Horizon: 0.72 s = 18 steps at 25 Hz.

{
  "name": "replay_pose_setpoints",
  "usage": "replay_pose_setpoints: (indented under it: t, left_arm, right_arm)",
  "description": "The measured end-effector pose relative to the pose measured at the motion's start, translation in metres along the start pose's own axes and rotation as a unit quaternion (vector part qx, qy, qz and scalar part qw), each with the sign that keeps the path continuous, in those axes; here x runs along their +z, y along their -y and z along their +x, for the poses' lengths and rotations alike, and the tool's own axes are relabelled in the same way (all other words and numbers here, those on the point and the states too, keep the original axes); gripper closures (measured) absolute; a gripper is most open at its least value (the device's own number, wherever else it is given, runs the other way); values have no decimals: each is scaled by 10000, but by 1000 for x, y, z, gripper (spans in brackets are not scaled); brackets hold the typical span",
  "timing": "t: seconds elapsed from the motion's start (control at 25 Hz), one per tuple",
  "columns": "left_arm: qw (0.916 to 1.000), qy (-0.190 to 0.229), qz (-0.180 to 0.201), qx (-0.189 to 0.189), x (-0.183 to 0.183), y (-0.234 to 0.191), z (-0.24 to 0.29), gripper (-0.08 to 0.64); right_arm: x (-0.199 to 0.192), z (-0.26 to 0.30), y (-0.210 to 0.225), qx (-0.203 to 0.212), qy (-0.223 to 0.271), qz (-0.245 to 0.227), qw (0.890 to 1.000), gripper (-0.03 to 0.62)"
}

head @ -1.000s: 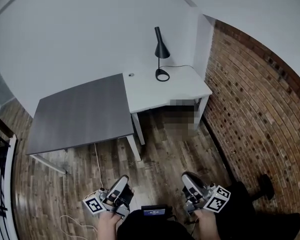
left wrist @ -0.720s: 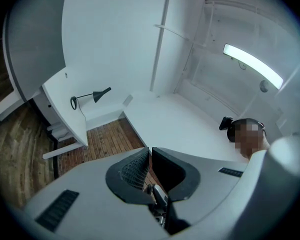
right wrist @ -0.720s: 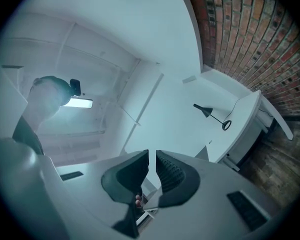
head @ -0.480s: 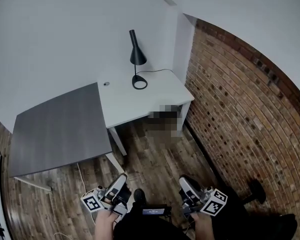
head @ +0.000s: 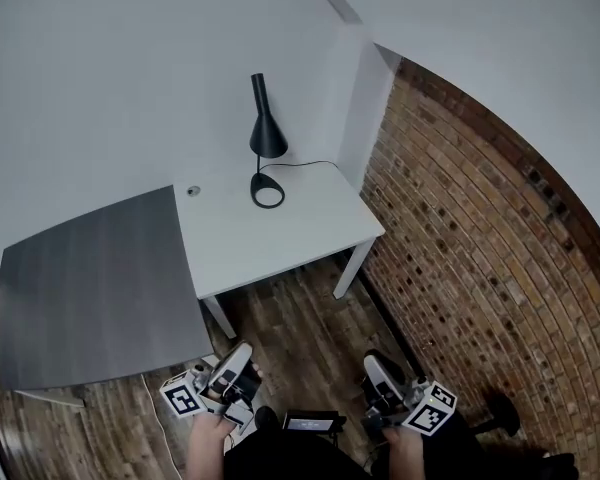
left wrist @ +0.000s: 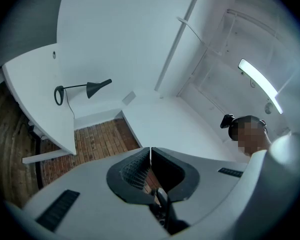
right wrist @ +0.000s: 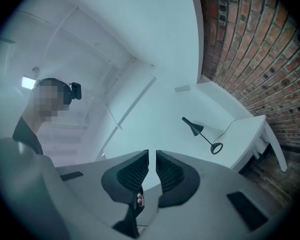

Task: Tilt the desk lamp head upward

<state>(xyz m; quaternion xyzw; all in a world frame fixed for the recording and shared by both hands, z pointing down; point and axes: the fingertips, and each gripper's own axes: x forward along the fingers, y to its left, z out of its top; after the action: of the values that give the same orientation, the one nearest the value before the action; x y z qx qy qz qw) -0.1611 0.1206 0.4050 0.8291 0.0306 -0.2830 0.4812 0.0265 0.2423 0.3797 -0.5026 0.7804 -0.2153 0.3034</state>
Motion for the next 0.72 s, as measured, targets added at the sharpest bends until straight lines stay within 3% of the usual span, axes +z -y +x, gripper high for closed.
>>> replay_pose_setpoints:
  t: [0.32, 0.72]
  left_arm:
    - [9994, 197, -276, 107, 44, -50, 10, 540]
    - [9971, 516, 185, 524, 79, -93, 46, 540]
  right_arm:
    - [-2, 54, 40, -106, -82, 76, 9999, 545]
    - [26, 116, 114, 403, -263, 421, 9980, 545]
